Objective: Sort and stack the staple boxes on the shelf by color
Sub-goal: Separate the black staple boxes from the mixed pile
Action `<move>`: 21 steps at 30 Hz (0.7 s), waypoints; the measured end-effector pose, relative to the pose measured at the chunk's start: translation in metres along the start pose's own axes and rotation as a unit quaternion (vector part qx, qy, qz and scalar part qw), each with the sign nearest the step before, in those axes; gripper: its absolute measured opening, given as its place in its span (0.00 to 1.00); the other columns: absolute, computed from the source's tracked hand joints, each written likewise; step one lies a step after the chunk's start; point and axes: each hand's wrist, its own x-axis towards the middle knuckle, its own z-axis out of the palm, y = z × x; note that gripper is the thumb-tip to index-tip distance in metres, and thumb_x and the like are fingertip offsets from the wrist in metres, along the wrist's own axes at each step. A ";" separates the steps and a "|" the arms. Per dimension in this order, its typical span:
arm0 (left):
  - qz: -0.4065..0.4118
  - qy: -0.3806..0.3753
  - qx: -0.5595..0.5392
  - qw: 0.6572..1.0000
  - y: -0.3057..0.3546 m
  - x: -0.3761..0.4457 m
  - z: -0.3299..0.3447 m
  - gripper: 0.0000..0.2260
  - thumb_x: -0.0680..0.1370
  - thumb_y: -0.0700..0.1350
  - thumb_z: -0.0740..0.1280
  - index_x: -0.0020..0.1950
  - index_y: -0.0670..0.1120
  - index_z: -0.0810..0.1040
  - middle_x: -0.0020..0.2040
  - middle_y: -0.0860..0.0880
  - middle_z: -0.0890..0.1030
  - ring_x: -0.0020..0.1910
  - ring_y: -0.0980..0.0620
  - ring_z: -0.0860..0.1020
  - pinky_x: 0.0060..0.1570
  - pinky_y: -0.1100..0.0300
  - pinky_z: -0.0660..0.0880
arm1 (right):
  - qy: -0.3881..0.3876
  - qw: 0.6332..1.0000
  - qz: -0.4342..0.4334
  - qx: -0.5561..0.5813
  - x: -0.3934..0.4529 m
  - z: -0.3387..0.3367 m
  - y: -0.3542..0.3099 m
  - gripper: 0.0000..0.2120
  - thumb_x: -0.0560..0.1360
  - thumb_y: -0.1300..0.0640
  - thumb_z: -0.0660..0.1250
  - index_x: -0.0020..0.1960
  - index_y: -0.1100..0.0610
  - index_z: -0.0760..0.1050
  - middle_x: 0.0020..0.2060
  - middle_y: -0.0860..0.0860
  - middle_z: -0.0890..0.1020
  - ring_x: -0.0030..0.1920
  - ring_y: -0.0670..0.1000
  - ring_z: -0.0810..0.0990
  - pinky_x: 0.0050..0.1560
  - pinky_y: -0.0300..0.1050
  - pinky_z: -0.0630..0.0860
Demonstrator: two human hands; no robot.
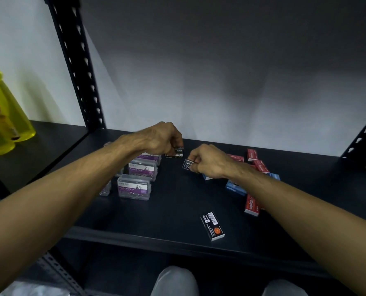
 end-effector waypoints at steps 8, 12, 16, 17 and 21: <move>0.002 -0.023 0.011 1.000 0.007 0.007 0.014 0.11 0.73 0.35 0.72 0.51 0.49 0.82 0.46 0.51 0.83 0.40 0.57 0.79 0.31 0.72 0.71 | -0.012 0.999 -0.004 -0.049 -0.006 -0.005 0.012 0.05 0.75 0.55 0.70 0.50 0.53 0.81 0.38 0.47 0.81 0.42 0.49 0.81 0.45 0.46 0.78; 0.004 -0.033 0.020 0.999 0.009 0.007 0.019 0.11 0.73 0.34 0.72 0.51 0.48 0.82 0.43 0.52 0.81 0.35 0.59 0.76 0.24 0.74 0.67 | -0.006 0.996 -0.005 -0.085 -0.009 -0.010 0.021 0.01 0.75 0.56 0.70 0.45 0.53 0.79 0.34 0.44 0.78 0.38 0.48 0.78 0.39 0.43 0.74; 0.006 -0.041 0.023 0.999 0.013 0.010 0.025 0.12 0.72 0.35 0.72 0.49 0.50 0.82 0.38 0.56 0.80 0.41 0.54 0.79 0.38 0.67 0.71 | 0.007 0.992 0.006 -0.123 -0.013 -0.016 0.034 0.05 0.74 0.57 0.69 0.40 0.55 0.77 0.30 0.46 0.76 0.34 0.48 0.76 0.35 0.44 0.71; 0.007 -0.043 0.026 0.999 0.014 0.011 0.027 0.12 0.72 0.35 0.72 0.49 0.50 0.82 0.38 0.57 0.79 0.42 0.54 0.79 0.39 0.67 0.71 | 0.008 0.991 0.010 -0.132 -0.014 -0.018 0.036 0.05 0.74 0.57 0.69 0.40 0.56 0.78 0.31 0.48 0.77 0.35 0.50 0.77 0.36 0.46 0.73; 0.015 -0.051 0.026 0.998 0.017 0.013 0.032 0.10 0.73 0.35 0.72 0.51 0.48 0.82 0.39 0.56 0.79 0.43 0.54 0.79 0.41 0.66 0.71 | 0.004 0.993 0.005 -0.120 -0.018 -0.022 0.036 0.04 0.75 0.55 0.70 0.44 0.55 0.80 0.34 0.46 0.79 0.39 0.50 0.79 0.41 0.47 0.76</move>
